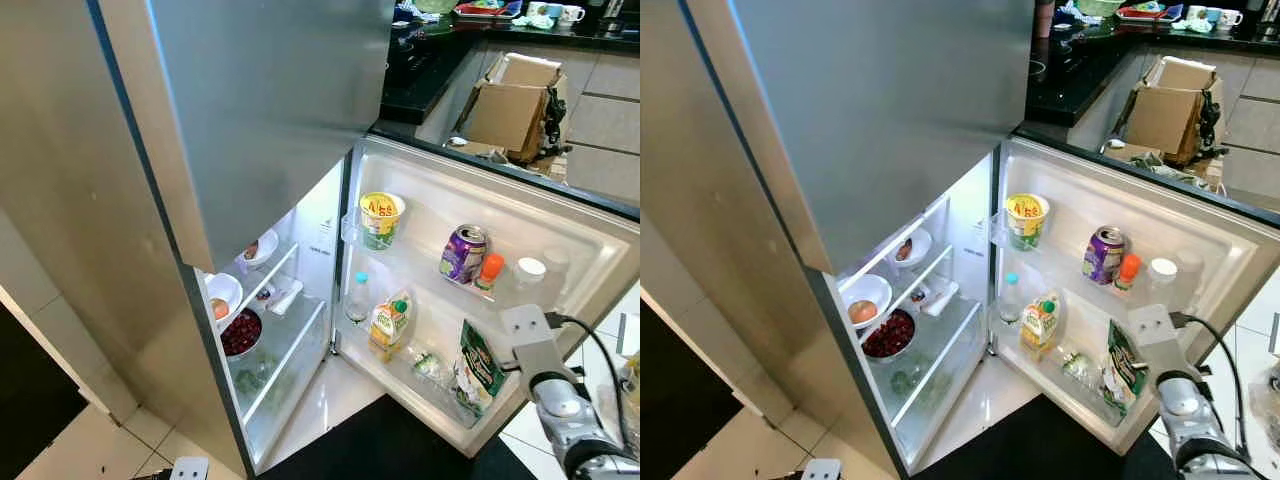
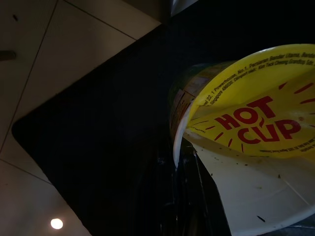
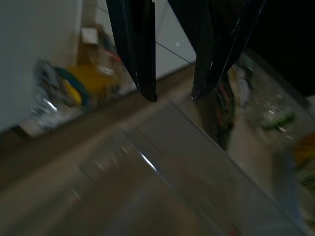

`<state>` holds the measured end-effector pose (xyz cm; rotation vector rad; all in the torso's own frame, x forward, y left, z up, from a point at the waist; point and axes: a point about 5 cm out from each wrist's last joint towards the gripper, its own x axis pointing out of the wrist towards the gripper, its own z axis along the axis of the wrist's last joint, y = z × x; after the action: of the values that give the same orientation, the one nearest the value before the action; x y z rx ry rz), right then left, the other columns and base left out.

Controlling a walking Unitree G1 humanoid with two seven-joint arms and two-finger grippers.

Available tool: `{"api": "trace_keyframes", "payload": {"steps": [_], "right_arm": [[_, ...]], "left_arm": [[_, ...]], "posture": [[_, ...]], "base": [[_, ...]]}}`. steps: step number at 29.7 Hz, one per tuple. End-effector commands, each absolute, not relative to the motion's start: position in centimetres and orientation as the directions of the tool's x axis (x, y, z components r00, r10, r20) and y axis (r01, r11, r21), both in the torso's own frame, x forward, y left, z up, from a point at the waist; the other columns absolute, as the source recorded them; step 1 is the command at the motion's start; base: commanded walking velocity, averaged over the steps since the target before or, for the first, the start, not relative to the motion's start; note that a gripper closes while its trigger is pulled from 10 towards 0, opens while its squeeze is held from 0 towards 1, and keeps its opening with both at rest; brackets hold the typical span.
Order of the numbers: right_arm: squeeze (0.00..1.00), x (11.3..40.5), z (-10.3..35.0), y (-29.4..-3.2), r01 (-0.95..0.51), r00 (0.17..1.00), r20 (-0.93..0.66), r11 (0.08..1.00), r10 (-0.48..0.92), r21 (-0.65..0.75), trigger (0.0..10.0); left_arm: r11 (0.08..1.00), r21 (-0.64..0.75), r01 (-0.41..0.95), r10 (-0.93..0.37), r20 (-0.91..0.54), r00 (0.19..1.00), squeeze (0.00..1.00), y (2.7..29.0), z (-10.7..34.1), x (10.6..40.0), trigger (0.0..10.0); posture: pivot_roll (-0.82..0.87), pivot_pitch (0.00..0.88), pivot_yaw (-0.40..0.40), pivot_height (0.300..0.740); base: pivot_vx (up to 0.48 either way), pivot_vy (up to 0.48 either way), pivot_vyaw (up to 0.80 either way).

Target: Restocking fridge

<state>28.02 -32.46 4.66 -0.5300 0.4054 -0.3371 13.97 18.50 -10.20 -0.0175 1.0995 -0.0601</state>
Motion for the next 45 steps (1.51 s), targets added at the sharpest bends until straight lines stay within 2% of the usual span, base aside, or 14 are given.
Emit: {"api": "trace_keyframes", "payload": {"steps": [1, 5, 6, 11, 17, 18, 22, 29, 31, 38, 45], "right_arm": [[0.0, 27.5, 4.2, -32.8, 0.221, 0.85, -0.299, 0.808, -0.434, -0.546, 10.0], [0.0, 27.2, 3.7, -32.5, 0.203, 0.85, -0.326, 0.828, -0.414, -0.523, 10.0], [0.0, 27.2, 2.8, -31.3, 0.141, 0.861, -0.376, 0.872, -0.342, -0.47, 10.0], [0.0, 26.6, 1.0, -29.3, 0.038, 0.859, -0.452, 0.91, -0.241, -0.414, 10.0], [0.0, 24.5, -2.0, -26.6, -0.085, 0.813, -0.57, 0.944, -0.118, -0.318, 10.0], [0.0, 23.4, -3.1, -26.0, -0.122, 0.781, -0.618, 0.946, -0.096, -0.301, 10.0], [0.0, 22.1, -4.2, -25.6, -0.14, 0.741, -0.665, 0.949, -0.09, -0.284, 10.0], [0.0, 16.7, -7.8, -24.4, -0.139, 0.579, -0.811, 0.97, -0.085, -0.201, 10.0], [0.0, 15.9, -8.2, -24.1, -0.139, 0.557, -0.827, 0.972, -0.08, -0.187, 10.0], [0.0, 14.0, -9.1, -23.7, -0.141, 0.501, -0.863, 0.977, -0.068, -0.158, 10.0], [0.0, 13.8, -9.3, -23.5, -0.146, 0.486, -0.872, 0.978, -0.062, -0.151, 10.0]], "left_arm": [[0.999, -0.04, 0.029, -0.048, -0.903, 0.426, 0.0, 19.0, -10.4, 13.2, 10.0], [0.999, -0.035, 0.03, -0.045, -0.9, 0.433, 0.0, 19.2, -10.3, 13.4, 10.0], [0.999, -0.034, 0.031, -0.045, -0.9, 0.434, 0.0, 19.2, -10.3, 13.5, 10.0], [0.999, -0.036, 0.032, -0.046, -0.9, 0.434, 0.0, 19.1, -10.3, 13.5, 10.0], [0.999, -0.041, 0.032, -0.05, -0.902, 0.429, 0.0, 18.9, -10.4, 13.2, 10.0], [0.999, -0.041, 0.032, -0.051, -0.903, 0.427, 0.0, 18.9, -10.5, 13.1, 10.0], [0.999, -0.041, 0.032, -0.051, -0.903, 0.426, 0.0, 18.9, -10.5, 13.1, 10.0], [0.997, -0.059, 0.045, -0.073, -0.9, 0.43, 0.0, 18.6, -10.4, 13.3, 10.0], [0.997, -0.063, 0.052, -0.079, -0.899, 0.43, 0.0, 18.6, -10.4, 13.4, 10.0], [0.996, -0.067, 0.056, -0.085, -0.9, 0.428, 0.0, 18.5, -10.4, 13.4, 10.0], [0.996, -0.07, 0.053, -0.086, -0.9, 0.427, 0.0, 18.5, -10.4, 13.4, 10.0]], "posture": [[-0.03, 0.0, 0.004, 0.74], [-0.03, 0.0, 0.004, 0.74], [-0.03, 0.0, 0.004, 0.74], [-0.03, 0.0, 0.004, 0.74], [-0.03, 0.0, 0.002, 0.74], [-0.03, 0.0, 0.002, 0.74], [-0.04, 0.0, 0.002, 0.74], [-0.04, 0.0, 0.002, 0.74], [-0.04, 0.0, 0.002, 0.74], [-0.04, 0.0, 0.007, 0.74], [-0.04, 0.0, 0.006, 0.74]], "base": [[0.0, 0.0, 0.0], [0.0, 0.0, 0.0], [0.0, 0.0, 0.0], [0.0, 0.0, 0.0], [0.0, 0.0, 0.0], [0.0, 0.0, 0.0], [0.0, 0.0, 0.0], [0.0, 0.0, 0.0], [0.0, -0.156, 0.0], [0.0, -0.426, 0.0], [0.0, -0.472, 0.0]]}}
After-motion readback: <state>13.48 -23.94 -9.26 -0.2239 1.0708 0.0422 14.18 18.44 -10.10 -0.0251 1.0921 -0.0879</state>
